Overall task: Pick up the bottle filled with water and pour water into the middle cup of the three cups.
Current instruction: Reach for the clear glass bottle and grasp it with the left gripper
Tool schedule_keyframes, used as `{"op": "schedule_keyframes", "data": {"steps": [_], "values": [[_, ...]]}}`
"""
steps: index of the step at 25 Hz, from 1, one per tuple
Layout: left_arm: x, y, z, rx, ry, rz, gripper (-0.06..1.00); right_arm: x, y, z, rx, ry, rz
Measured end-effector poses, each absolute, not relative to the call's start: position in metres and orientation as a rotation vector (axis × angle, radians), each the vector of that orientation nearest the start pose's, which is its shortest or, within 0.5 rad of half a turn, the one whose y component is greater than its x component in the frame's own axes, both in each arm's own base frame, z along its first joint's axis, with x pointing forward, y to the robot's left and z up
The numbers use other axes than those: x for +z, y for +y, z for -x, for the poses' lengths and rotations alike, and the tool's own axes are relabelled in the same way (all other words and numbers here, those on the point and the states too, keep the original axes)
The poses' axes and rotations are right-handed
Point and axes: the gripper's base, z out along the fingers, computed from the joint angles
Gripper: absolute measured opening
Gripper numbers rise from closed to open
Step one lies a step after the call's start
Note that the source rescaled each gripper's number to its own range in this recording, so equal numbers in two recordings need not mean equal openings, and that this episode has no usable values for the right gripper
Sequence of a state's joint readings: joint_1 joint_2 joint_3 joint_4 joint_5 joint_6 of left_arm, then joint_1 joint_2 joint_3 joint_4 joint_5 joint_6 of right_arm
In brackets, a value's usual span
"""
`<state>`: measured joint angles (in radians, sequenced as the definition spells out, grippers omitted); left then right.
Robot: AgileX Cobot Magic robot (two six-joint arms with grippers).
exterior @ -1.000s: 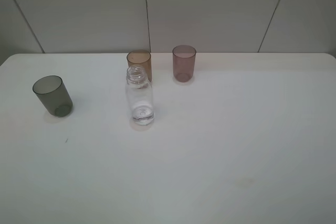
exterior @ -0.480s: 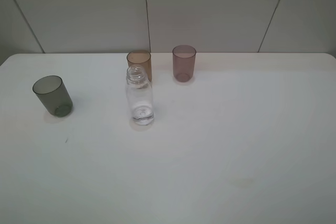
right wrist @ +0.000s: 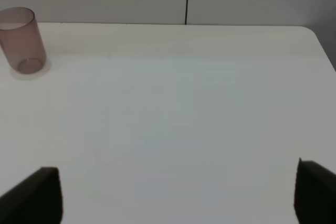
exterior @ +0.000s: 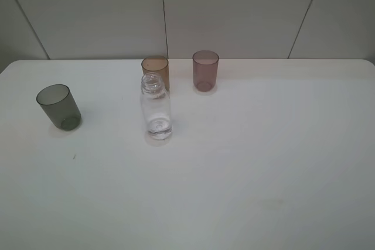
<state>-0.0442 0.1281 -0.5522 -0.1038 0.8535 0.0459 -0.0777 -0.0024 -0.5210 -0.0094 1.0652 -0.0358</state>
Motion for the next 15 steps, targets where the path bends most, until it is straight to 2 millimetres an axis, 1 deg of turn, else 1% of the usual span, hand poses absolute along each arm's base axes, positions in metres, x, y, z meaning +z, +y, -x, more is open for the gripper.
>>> {"op": "schedule_keyframes", "data": {"steps": [4, 8, 10, 12, 15], "values": [[0.319, -0.011, -0.049, -0.151, 1.867, -0.096, 1.0, 0.283, 0.0, 0.008, -0.083, 2.026, -0.043], [0.317, -0.014, -0.088, -0.14, 1.866, -0.097, 1.0, 0.283, 0.0, 0.008, -0.083, 2.026, -0.043], [0.312, -0.016, -0.107, -0.144, 1.891, -0.101, 1.0, 0.283, 0.0, 0.008, -0.083, 2.026, -0.043], [0.303, -0.022, -0.128, -0.157, 1.945, -0.124, 1.0, 0.283, 0.0, 0.008, -0.083, 2.026, -0.043], [0.284, -0.037, -0.153, -0.198, 2.062, -0.207, 1.0, 0.283, 0.0, 0.008, -0.083, 2.026, -0.043]]}}
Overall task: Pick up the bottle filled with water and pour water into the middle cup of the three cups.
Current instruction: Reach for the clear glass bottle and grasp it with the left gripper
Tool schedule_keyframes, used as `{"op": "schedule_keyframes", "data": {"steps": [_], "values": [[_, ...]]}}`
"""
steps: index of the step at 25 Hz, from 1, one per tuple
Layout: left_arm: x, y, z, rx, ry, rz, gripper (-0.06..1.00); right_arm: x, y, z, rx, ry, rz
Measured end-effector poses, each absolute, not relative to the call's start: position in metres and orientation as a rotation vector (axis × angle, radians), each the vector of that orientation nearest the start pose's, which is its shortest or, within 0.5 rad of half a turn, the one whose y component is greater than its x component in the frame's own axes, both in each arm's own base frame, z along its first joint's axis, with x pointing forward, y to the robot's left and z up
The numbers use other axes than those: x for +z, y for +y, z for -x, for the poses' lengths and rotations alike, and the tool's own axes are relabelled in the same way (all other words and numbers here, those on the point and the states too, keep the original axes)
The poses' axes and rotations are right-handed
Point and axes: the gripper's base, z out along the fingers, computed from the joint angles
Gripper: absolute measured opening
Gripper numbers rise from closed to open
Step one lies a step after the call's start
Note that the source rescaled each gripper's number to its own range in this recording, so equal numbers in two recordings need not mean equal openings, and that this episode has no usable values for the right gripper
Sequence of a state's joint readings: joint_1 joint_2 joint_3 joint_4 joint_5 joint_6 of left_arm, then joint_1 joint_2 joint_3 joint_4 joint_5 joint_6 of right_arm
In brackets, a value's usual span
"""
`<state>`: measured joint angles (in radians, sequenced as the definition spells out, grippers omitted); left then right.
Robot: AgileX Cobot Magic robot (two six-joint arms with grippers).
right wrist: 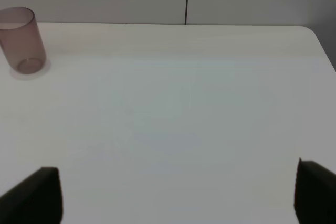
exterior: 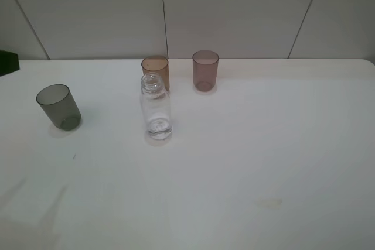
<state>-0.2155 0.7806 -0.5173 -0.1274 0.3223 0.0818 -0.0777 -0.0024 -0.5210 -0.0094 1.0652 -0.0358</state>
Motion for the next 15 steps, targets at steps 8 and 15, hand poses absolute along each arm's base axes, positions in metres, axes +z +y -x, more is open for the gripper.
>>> {"op": "schedule_keyframes", "data": {"steps": [8, 15], "values": [[0.247, -0.092, -0.18, -0.345, 2.136, -0.417, 1.0, 0.283, 0.0, 0.008, -0.083, 2.026, -0.043], [0.203, -0.118, -0.181, -0.369, 2.068, -0.51, 1.0, 0.283, 0.0, 0.008, -0.083, 2.026, -0.043]]}}
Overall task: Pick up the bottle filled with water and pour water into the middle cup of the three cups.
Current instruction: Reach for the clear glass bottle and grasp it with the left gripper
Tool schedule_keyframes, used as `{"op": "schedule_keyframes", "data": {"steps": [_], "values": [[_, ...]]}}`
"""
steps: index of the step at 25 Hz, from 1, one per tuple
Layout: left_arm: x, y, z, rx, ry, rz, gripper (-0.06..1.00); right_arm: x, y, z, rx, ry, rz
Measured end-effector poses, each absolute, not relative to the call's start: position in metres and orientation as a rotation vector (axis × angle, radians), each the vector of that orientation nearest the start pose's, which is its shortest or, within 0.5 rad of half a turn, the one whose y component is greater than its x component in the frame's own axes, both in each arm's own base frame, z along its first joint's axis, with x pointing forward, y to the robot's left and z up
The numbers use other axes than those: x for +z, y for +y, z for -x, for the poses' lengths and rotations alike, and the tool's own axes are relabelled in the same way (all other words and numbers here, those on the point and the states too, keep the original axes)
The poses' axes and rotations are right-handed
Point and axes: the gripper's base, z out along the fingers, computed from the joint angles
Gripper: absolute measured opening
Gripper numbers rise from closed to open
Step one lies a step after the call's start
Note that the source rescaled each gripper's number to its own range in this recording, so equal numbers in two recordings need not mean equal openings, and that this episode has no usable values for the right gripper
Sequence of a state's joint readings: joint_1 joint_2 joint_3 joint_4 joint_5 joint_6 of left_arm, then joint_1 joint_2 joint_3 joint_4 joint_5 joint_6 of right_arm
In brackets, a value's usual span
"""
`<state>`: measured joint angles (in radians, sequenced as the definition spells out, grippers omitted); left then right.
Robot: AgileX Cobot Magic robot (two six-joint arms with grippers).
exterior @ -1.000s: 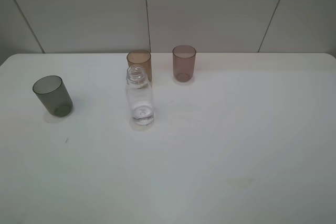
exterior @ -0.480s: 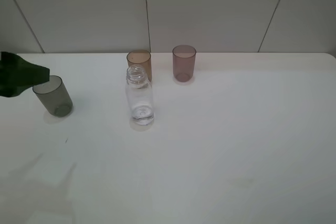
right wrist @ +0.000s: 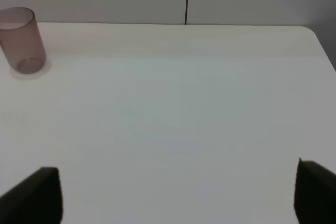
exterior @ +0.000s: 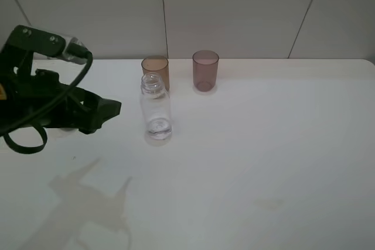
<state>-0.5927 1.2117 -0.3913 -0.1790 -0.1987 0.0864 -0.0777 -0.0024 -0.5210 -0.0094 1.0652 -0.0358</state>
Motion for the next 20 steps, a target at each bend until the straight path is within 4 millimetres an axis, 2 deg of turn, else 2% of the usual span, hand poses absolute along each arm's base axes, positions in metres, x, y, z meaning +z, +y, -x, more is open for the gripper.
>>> {"op": "schedule_keyframes", "data": {"steps": [5, 8, 15, 20], "values": [[0.175, -0.131, -0.178, -0.373, 2.005, -0.563, 1.0, 0.283, 0.0, 0.008, -0.083, 2.026, -0.043], [0.163, -0.135, -0.183, -0.361, 1.975, -0.562, 1.0, 0.283, 0.0, 0.008, -0.083, 2.026, -0.043], [0.149, -0.146, -0.194, -0.365, 1.818, -0.601, 1.0, 0.283, 0.0, 0.008, -0.083, 2.026, -0.043], [0.141, -0.148, -0.196, -0.362, 1.813, -0.608, 1.0, 0.283, 0.0, 0.008, -0.083, 2.026, -0.043]]}}
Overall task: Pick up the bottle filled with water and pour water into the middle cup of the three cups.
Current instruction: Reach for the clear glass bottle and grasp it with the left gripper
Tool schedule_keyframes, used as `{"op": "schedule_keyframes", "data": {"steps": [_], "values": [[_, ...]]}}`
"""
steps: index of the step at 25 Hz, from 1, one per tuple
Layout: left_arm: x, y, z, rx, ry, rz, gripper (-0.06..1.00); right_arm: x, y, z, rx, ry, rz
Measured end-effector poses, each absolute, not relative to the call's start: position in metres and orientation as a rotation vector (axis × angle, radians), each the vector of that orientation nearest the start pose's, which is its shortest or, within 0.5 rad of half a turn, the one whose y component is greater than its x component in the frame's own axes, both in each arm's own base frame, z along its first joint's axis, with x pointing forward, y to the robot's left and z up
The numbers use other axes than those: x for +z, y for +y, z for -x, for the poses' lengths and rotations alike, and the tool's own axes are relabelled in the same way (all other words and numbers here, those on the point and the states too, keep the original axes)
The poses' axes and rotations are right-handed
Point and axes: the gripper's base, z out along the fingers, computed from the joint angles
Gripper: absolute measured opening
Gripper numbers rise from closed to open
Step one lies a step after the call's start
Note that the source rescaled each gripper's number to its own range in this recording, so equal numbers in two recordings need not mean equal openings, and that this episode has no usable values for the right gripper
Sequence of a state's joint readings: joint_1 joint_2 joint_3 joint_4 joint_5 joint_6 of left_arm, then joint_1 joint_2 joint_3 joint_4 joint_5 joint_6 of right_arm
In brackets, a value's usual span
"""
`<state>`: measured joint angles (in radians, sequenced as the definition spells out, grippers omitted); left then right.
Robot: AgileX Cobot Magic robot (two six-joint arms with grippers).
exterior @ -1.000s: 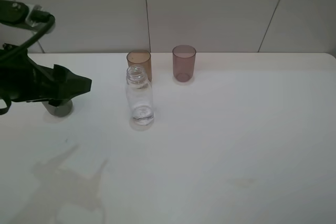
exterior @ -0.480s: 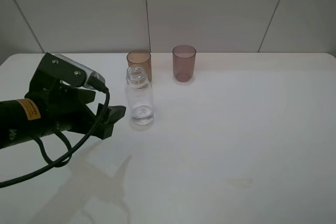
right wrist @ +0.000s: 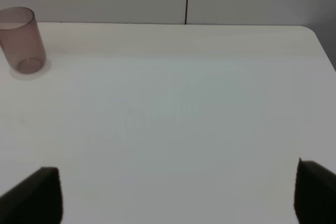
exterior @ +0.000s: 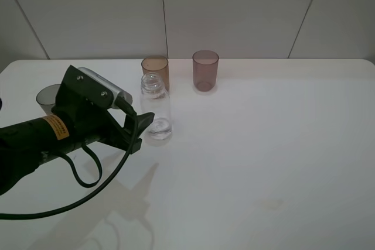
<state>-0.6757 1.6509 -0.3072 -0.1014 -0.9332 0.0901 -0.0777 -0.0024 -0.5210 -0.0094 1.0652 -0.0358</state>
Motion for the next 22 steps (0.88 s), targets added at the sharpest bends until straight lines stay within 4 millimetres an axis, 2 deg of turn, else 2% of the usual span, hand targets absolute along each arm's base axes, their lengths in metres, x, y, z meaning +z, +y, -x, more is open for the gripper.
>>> {"op": "schedule_keyframes", "data": {"steps": [5, 22], "values": [[0.142, -0.1449, -0.1986, -0.347, 1.805, -0.548, 1.0, 0.2827, -0.0001, 0.008, -0.083, 2.026, -0.043], [0.1424, -0.1453, -0.2, -0.348, 1.777, -0.535, 1.0, 0.2827, -0.0001, 0.008, -0.083, 2.026, -0.043]]}}
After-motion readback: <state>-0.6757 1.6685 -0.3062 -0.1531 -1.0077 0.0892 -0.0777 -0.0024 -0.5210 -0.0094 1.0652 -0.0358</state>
